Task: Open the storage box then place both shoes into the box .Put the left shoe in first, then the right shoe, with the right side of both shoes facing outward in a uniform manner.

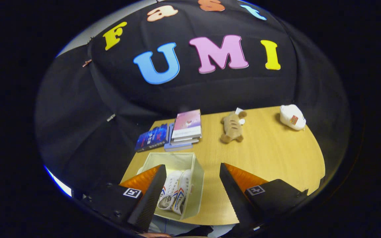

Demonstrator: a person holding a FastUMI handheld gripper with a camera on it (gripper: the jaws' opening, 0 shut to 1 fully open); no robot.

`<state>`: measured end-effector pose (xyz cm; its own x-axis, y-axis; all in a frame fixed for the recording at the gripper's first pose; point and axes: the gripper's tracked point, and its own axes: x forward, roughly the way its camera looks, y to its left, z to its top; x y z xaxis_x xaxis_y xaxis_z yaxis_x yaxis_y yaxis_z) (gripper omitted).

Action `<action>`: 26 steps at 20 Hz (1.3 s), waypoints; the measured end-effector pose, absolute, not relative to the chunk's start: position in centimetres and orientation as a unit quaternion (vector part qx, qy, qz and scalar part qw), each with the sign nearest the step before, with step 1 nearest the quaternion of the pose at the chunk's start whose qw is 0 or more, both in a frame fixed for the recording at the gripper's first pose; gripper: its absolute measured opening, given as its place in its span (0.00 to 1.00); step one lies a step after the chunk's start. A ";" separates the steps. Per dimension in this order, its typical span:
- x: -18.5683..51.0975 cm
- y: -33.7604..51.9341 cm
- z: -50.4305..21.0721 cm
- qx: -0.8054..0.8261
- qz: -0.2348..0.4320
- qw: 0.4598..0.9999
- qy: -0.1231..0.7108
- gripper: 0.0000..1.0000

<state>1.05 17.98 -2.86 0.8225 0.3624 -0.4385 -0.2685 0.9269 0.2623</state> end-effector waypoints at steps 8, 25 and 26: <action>0.7 6.2 8.9 0.015 0.187 0.982 0.009 0.98; 0.7 -0.6 8.2 -0.010 0.069 0.997 -0.036 0.96; 0.9 -0.4 8.5 -0.012 0.065 0.997 -0.035 0.96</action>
